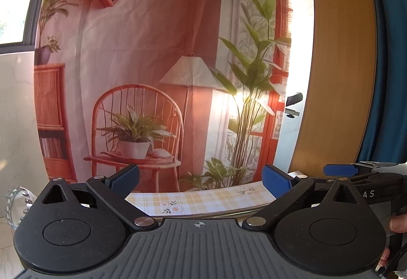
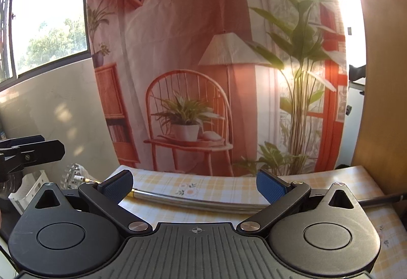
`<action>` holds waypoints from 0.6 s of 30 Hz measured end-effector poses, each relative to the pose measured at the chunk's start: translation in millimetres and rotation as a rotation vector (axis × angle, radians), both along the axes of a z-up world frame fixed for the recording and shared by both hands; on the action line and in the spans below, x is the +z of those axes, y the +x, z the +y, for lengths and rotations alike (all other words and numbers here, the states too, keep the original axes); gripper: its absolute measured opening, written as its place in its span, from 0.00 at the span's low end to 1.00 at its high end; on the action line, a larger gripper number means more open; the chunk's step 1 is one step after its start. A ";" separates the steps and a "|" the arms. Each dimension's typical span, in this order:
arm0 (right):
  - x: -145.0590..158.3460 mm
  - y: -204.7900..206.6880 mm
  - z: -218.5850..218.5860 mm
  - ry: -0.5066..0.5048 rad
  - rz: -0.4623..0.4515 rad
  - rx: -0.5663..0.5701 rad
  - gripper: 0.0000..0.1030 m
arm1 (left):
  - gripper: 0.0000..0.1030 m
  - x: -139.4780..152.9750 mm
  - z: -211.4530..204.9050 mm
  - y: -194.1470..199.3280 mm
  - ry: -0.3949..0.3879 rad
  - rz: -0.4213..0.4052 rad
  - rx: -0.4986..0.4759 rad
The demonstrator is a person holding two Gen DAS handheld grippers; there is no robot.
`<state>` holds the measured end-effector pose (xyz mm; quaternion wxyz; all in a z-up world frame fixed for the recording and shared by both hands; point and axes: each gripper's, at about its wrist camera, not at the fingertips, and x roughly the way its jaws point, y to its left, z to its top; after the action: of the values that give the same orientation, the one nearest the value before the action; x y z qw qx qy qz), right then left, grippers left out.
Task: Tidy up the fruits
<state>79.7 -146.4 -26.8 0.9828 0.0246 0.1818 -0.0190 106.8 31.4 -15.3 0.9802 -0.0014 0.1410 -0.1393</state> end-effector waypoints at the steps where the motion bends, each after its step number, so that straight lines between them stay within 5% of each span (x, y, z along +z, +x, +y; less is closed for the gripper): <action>1: 3.2 -2.1 -1.5 0.006 -0.010 0.000 1.00 | 1.00 1.7 -0.8 -1.9 0.002 -0.010 0.003; 18: 10.0 -17.0 -0.5 0.001 -0.038 -0.023 1.00 | 1.00 6.4 1.5 -7.1 0.003 -0.007 0.061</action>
<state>62.7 -146.9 -16.8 0.9859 0.0276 0.1626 -0.0296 99.7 33.0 -8.9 0.9845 -0.0037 0.1374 -0.1091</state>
